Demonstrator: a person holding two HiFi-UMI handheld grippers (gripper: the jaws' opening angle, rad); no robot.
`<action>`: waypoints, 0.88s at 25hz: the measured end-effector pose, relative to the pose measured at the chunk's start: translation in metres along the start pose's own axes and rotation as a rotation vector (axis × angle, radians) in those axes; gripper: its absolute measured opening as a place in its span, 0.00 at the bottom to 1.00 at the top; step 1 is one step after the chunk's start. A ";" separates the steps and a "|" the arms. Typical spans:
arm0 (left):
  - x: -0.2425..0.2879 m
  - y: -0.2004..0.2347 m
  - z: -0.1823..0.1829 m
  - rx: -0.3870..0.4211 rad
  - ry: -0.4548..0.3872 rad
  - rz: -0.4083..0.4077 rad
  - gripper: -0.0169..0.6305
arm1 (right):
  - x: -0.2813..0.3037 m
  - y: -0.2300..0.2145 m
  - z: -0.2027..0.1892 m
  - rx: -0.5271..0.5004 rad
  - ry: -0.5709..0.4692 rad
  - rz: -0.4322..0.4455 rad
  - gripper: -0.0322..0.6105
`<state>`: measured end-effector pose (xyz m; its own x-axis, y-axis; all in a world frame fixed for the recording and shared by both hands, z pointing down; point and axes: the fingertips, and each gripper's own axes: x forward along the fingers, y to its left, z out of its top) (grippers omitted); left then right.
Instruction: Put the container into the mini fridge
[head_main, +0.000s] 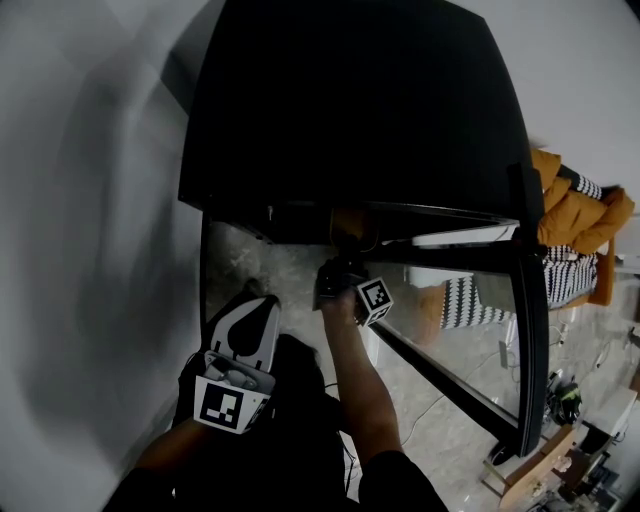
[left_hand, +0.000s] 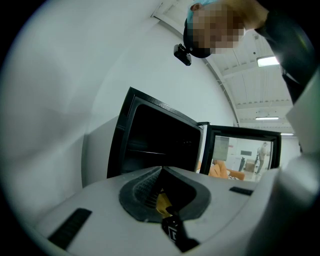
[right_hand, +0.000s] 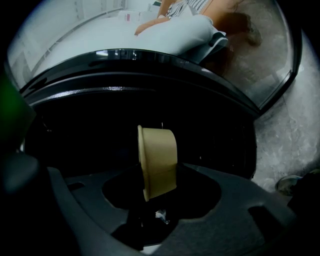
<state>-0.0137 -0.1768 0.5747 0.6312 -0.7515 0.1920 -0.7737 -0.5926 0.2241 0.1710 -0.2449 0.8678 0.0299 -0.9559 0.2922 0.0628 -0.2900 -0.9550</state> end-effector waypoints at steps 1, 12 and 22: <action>0.000 0.001 0.000 -0.002 0.000 0.001 0.03 | 0.002 0.000 0.000 0.001 -0.001 0.000 0.32; 0.005 0.006 0.001 -0.007 0.007 -0.001 0.03 | 0.020 0.003 0.004 0.006 -0.019 -0.005 0.31; 0.009 0.010 -0.001 -0.018 0.011 0.003 0.03 | 0.035 0.009 0.007 0.002 -0.022 0.013 0.30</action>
<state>-0.0162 -0.1891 0.5798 0.6293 -0.7502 0.2029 -0.7747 -0.5849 0.2402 0.1800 -0.2809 0.8700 0.0524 -0.9583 0.2810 0.0641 -0.2776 -0.9586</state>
